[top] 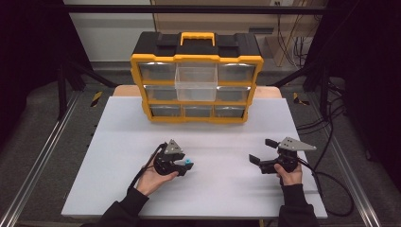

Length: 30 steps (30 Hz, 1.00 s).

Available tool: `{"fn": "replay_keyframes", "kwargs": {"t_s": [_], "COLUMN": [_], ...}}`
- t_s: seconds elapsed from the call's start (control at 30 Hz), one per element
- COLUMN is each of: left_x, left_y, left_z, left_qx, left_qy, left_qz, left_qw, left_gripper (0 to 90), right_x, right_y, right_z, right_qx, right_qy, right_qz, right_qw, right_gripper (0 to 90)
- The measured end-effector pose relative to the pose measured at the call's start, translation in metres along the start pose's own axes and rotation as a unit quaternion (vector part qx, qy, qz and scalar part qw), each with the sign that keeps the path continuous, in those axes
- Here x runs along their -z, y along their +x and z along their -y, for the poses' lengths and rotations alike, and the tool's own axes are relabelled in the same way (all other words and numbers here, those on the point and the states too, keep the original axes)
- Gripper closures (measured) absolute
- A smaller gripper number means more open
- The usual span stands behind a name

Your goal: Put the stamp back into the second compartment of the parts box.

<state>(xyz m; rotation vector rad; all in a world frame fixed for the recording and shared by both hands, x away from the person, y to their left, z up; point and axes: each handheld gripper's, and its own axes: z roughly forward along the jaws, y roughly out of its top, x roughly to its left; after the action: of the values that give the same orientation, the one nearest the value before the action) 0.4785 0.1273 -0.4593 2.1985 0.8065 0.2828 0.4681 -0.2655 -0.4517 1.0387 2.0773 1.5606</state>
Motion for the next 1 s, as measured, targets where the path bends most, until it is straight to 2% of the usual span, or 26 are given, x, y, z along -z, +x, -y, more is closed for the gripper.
{"fn": "replay_keyframes", "kwargs": {"t_s": [0.7, 1.0], "left_x": [-0.0009, -0.0032], "left_y": [0.0, -0.0007], "left_z": [0.0, 0.0007], "left_qx": [0.008, 0.008], "left_qy": [-0.001, 0.001], "left_qz": [0.0, 0.001], "left_qw": [1.0, 1.0], "left_gripper": [66.5, 71.4], "right_x": [0.0, -0.0003], "right_y": [0.0, -0.0001], "right_z": [0.0, 0.0001], "right_qx": [0.0, 0.001], "right_qy": [0.0, 0.001], "right_qz": [0.0, 0.001], "right_qw": [1.0, 1.0], "right_gripper": [0.4, 0.4]}}
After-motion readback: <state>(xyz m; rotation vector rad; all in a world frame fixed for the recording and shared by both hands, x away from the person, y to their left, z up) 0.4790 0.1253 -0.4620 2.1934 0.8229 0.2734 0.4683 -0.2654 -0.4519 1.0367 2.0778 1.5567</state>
